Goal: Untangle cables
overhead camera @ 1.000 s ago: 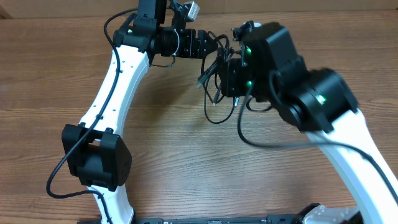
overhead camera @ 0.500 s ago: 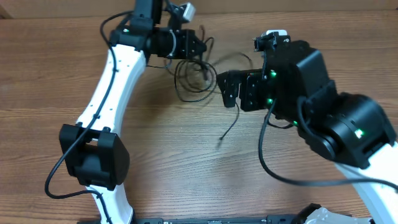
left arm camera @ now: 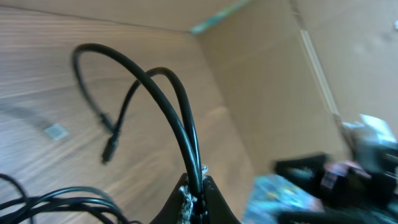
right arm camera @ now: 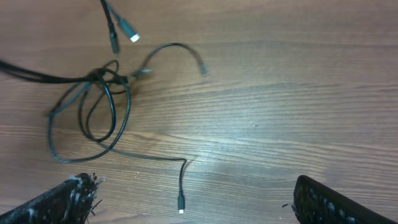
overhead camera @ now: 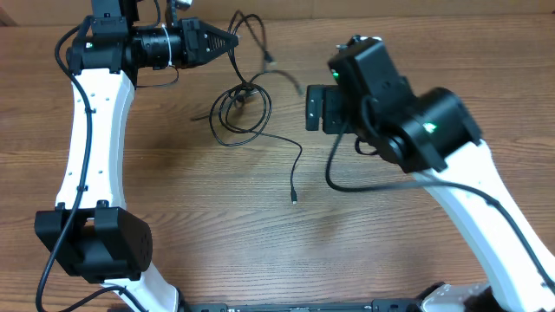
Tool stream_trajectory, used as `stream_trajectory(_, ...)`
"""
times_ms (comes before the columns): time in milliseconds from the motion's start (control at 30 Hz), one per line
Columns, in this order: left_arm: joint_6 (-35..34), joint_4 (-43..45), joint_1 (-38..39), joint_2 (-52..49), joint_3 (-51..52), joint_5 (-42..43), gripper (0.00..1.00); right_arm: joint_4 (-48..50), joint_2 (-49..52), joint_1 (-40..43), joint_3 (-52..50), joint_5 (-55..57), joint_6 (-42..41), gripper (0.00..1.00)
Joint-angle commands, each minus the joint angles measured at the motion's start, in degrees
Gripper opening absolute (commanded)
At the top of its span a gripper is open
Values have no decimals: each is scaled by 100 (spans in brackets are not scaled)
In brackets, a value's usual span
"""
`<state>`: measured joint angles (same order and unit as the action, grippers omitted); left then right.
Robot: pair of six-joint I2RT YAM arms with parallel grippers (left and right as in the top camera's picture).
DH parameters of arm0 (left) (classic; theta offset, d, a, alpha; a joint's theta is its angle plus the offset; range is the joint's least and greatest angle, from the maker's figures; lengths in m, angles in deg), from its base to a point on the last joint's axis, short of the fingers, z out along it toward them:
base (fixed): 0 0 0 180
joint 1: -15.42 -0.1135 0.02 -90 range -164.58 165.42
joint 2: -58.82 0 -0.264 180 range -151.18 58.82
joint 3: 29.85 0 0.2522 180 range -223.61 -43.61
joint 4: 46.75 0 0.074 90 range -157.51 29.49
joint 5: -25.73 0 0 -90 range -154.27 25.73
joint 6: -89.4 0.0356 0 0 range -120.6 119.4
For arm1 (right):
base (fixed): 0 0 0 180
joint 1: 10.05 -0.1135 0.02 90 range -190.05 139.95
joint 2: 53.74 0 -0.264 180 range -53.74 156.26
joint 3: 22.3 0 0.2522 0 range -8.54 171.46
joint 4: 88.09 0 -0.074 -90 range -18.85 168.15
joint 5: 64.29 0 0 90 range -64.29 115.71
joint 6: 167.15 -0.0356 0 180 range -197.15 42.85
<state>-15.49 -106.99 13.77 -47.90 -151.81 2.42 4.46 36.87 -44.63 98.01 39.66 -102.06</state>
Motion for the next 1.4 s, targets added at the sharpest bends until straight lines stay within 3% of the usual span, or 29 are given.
stream_trajectory(0, -61, 96, -79, 138, -72, 1250, 4, 146, 315, 22, 31, 79, -81, 100)
stream_trajectory(167, -586, 540, -195, 138, -72, 1786, 4, 411, 629, 22, 31, 79, -474, 100)
stream_trajectory(500, -2879, 1768, -494, 140, -72, 1840, 4, 874, 660, 22, 31, -509, -710, 100)
stream_trajectory(667, -3853, 2081, -492, 140, -72, 1690, 4, 1279, 697, 20, 31, -1561, -1154, 100)
stream_trajectory(767, -4586, 2568, -492, 140, -72, 1694, 4, 1543, 820, 15, 31, -2275, -1587, 100)
stream_trajectory(967, -5949, 4019, -492, 142, -72, 1808, 4, 1987, 1246, 15, 31, -2347, -1893, 99)
stream_trajectory(1000, -6172, 4328, -492, 142, -72, 1827, 4, 2028, 1340, 15, 28, -2389, -1976, 84)
stream_trajectory(1033, -6373, 4645, -490, 142, -72, 1834, 4, 2098, 1443, 2, 28, -2439, -1989, 36)
stream_trajectory(1067, -6518, 4913, -481, 142, -72, 1838, 4, 2129, 1508, -13, 28, -2435, -1991, 4)
stream_trajectory(1233, -6791, 6304, -470, 142, -72, 1939, 4, 2267, 1812, -70, 28, -2260, -1709, 4)
stream_trajectory(1367, -6153, 6944, -470, 144, -72, 2192, 4, 2151, 1722, 20, 42, -1974, -1075, 4)
